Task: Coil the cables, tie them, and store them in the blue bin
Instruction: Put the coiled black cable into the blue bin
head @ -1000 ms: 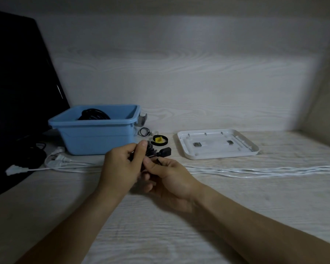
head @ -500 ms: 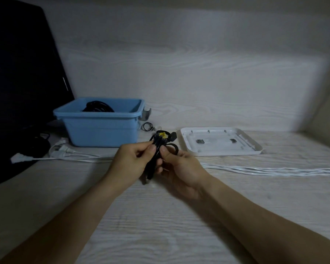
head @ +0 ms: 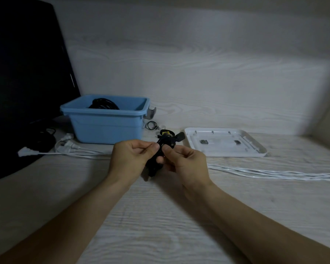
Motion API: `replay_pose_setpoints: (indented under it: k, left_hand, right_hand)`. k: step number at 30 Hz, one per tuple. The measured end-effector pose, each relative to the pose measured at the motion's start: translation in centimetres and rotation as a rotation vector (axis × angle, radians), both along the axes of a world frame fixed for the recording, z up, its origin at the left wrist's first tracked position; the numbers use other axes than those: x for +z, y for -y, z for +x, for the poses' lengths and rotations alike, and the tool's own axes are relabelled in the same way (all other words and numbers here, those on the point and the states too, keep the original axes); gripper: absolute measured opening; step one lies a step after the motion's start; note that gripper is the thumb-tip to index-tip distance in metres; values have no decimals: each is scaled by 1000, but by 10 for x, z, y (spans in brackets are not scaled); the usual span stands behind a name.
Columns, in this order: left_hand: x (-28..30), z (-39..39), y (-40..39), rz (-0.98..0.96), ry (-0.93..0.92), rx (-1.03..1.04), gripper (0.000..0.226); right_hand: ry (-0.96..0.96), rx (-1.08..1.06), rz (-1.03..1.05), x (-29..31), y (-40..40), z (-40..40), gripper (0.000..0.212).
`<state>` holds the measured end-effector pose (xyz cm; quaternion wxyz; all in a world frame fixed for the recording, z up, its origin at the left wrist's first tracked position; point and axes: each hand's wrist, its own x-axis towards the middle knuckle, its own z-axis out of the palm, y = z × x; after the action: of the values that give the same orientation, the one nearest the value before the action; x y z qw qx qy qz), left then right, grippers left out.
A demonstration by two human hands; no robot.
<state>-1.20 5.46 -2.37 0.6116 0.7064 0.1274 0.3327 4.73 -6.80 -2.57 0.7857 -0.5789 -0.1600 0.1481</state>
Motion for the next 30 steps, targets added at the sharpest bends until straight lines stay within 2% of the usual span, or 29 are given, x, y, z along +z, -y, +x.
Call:
replay_pose_setpoints:
  k: [3, 5, 9, 14, 17, 20, 24, 26, 28, 30]
  left_hand:
    - [-2, 1, 2, 202, 10, 56, 6]
    - [-1, 1, 1, 235, 38, -40, 9]
    - [-3, -1, 1, 354, 15, -201, 35]
    - [-2, 0, -3, 281, -28, -218, 51]
    - [0, 0, -4, 321, -51, -219, 52]
    - [-1, 1, -6, 388, -54, -199, 50]
    - [-2, 2, -13, 500, -24, -101, 48]
    - [-3, 2, -15, 524, -12, -87, 47]
    - [-3, 4, -17, 530, -11, -60, 42]
    - [-3, 4, -18, 559, -30, -24, 47]
  right_hand:
    - [-14, -15, 28, 0, -1, -3, 9]
    - [-76, -15, 78, 1, -1, -4, 11]
    - [-256, 18, 147, 4, 4, 0, 14]
    - [-323, 74, 124, 6, 4, 2, 20]
    - [-303, 60, 119, 5, 4, 4, 18]
    - [-186, 20, 34, 6, 5, 6, 21]
    - [187, -93, -221, 0, 5, 10, 32]
    - [308, -138, -261, -2, 7, 11, 36]
    - [400, -176, -242, -1, 9, 11, 30]
    - [485, -203, -208, 1, 12, 11, 18]
